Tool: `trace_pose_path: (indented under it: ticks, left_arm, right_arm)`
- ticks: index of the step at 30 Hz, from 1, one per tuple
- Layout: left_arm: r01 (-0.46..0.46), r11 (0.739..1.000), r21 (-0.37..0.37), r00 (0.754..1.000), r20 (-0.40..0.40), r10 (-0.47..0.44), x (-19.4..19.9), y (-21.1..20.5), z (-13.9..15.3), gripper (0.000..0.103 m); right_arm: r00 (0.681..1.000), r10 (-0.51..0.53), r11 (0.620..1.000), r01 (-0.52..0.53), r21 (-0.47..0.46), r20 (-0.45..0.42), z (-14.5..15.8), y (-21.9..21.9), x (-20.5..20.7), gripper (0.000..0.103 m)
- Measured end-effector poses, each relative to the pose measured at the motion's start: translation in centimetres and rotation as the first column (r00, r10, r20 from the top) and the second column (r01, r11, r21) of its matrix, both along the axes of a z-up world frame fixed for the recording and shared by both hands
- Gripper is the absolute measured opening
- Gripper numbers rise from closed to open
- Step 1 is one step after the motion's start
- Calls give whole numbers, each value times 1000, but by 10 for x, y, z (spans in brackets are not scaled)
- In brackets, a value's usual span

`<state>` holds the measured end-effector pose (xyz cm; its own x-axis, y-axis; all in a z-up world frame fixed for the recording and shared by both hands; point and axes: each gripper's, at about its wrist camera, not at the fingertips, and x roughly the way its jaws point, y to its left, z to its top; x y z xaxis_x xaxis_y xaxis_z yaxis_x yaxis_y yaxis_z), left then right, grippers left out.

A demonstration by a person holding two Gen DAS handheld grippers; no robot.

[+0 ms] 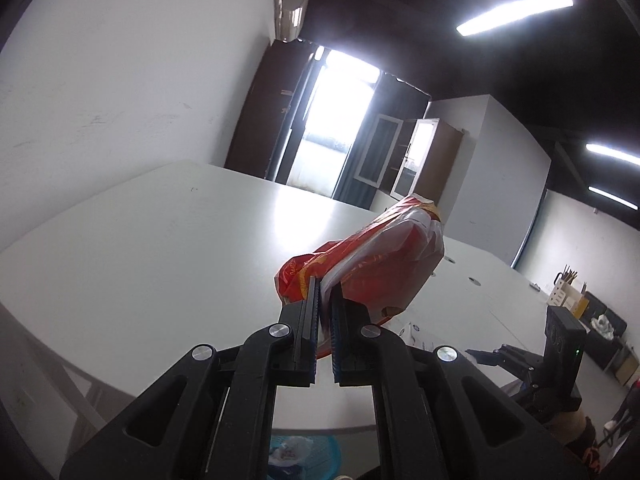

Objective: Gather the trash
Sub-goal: 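Carry the red wrapper and HP box down over the blue wastebasket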

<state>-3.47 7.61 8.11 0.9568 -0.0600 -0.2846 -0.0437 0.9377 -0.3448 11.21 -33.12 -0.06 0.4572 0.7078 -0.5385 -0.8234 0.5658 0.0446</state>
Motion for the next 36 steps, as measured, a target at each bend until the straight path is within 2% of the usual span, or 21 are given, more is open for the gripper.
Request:
trace_pose_path:
  ticks: [3, 9, 13, 15, 18, 21, 24, 28, 33, 36]
  left_arm:
    - [1, 1000, -17, 1000, -19, -2, -19, -7, -12, 4]
    - [3, 1000, 5, 996, -87, -3, -49, -21, -39, 4]
    - [33, 999, 17, 991, -128, -31, -67, -30, -49, 4]
    - [61, 998, 24, 988, -144, -57, -73, -35, -54, 4]
    - [143, 990, -1, 971, -192, -141, -74, -47, -64, 4]
    - [188, 980, 63, 955, -246, -168, -77, -67, -82, 4]
    - [221, 974, 55, 928, -319, -192, -76, -76, -108, 4]
    - [197, 976, 91, 902, -408, -144, -62, -78, -144, 4]
    - [177, 983, 56, 866, -484, -128, -41, -76, -191, 4]
    - [125, 991, 39, 854, -512, -88, -22, -70, -212, 4]
  right_arm:
    - [997, -76, 997, 76, 17, -2, -6, -10, -14, 81]
    - [974, -215, 975, 218, 34, -66, -30, -42, -41, 81]
    - [964, -250, 966, 255, 48, -86, -39, -56, -63, 81]
    - [969, -237, 971, 239, 23, -63, -42, -57, -76, 81]
    - [976, -216, 976, 216, -16, -37, -47, -62, -94, 81]
    - [980, -184, 983, 183, -23, -78, -59, -65, -104, 81]
    - [978, -196, 978, 190, -80, -68, -77, -63, -115, 81]
    - [970, -193, 978, 178, -109, -145, -108, -53, -102, 81]
    - [947, -242, 967, 216, -137, -213, -146, -37, -87, 81]
    - [929, -274, 958, 240, -159, -249, -167, -29, -77, 81]
